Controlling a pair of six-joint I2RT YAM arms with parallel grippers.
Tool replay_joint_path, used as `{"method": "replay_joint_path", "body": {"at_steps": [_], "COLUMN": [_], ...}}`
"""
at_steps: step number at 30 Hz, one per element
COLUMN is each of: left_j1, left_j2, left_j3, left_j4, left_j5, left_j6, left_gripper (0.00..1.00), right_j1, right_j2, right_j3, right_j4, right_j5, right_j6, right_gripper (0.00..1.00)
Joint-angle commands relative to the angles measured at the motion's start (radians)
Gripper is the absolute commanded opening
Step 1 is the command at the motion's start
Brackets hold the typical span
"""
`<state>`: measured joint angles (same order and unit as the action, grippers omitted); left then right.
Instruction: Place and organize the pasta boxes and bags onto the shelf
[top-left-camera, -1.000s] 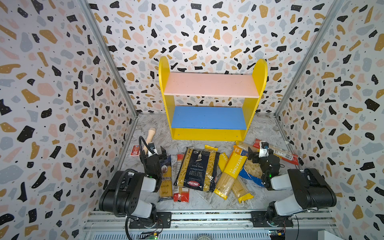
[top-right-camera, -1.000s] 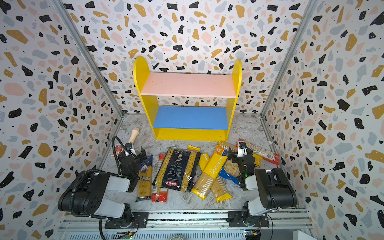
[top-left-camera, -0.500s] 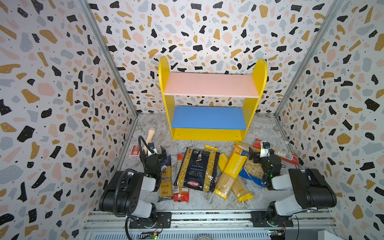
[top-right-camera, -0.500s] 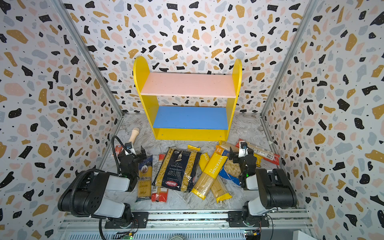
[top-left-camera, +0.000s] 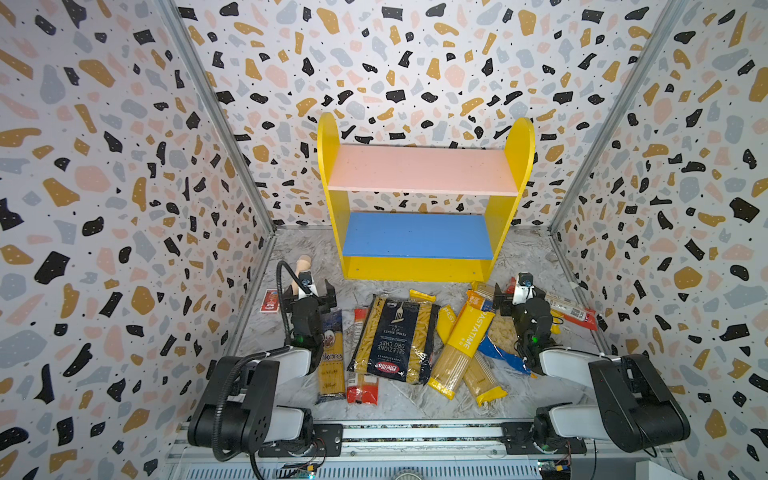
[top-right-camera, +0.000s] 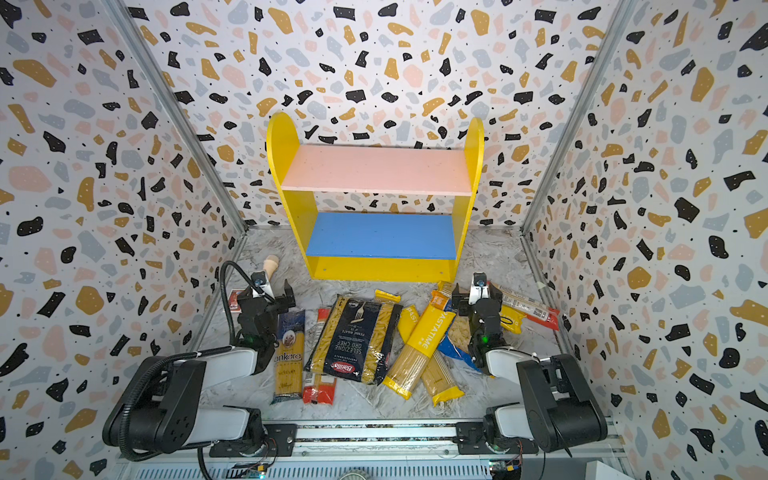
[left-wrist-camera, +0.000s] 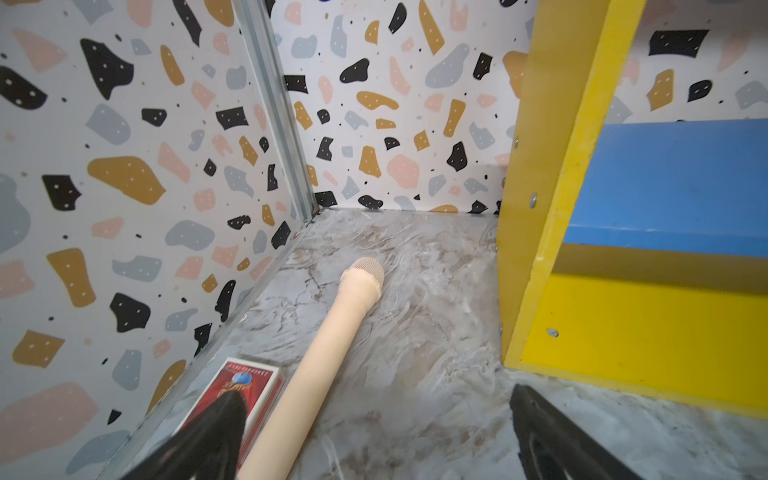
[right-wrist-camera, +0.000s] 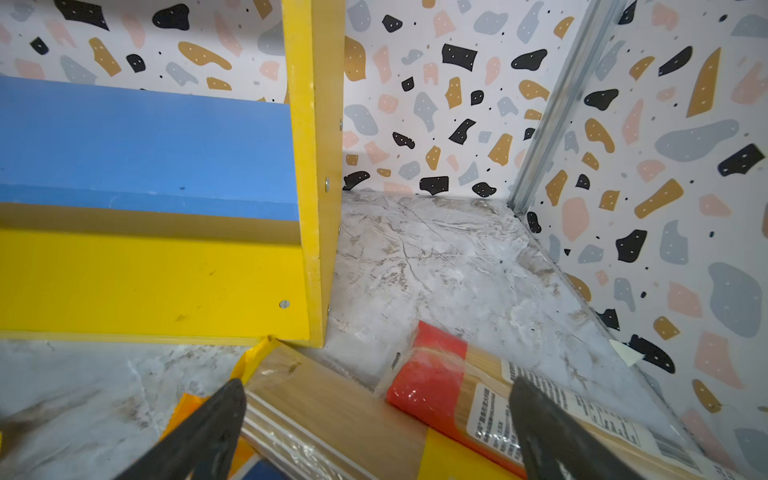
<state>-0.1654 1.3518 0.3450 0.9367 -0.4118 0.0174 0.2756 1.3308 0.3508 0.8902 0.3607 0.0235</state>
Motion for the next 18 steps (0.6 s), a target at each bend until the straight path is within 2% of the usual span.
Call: {"method": "replay_joint_path", "body": {"at_steps": [1,2,3,4,6,8,12,14,16,18], "left_j1": [-0.074,-0.095,-0.12,-0.141,-0.158,-0.181,-0.244,-0.296,-0.383,-0.461], "left_j2": [-0.01,-0.008,-0.007,-0.011,-0.04,-0.091,-0.23,-0.266,-0.271,-0.262], "left_j3": [0.045,0.072,0.115,0.148,0.18,0.206,0.171,0.188,0.25,0.281], "left_j4": [-0.094,-0.14,-0.206,-0.253,-0.309,-0.369,-0.33,-0.354,-0.443,-0.476], "left_j5": [-0.165,-0.212,-0.268,-0.322,-0.269,-0.208,-0.133,-0.203,-0.345,-0.414], "left_j6": [0.043,0.03,-0.007,-0.075,-0.165,-0.194,-0.203,-0.248,-0.272,-0.281], "left_gripper": [1.0,1.0,0.99,1.0,0.99,1.0,0.99,1.0,1.0,1.0], "right_j1": [0.112,0.132,0.143,0.15,0.173,0.203,0.242,0.254,0.283,0.299], "right_j2": [-0.009,-0.004,0.005,0.02,0.039,0.045,0.004,-0.044,-0.102,-0.147], "right_j3": [0.115,0.168,0.262,0.349,0.477,0.55,0.584,0.569,0.557,0.556], "right_j4": [-0.231,-0.343,-0.543,-0.695,-0.894,-1.0,-1.128,-1.167,-1.227,-1.297], "right_j5": [0.424,0.499,0.526,0.506,0.483,0.439,0.284,0.202,0.194,0.164], "right_j6": [0.103,0.181,0.301,0.347,0.412,0.404,0.392,0.408,0.449,0.497], "right_gripper": [0.99,0.99,0.99,0.99,0.99,0.99,0.99,0.97,0.99,0.99]}}
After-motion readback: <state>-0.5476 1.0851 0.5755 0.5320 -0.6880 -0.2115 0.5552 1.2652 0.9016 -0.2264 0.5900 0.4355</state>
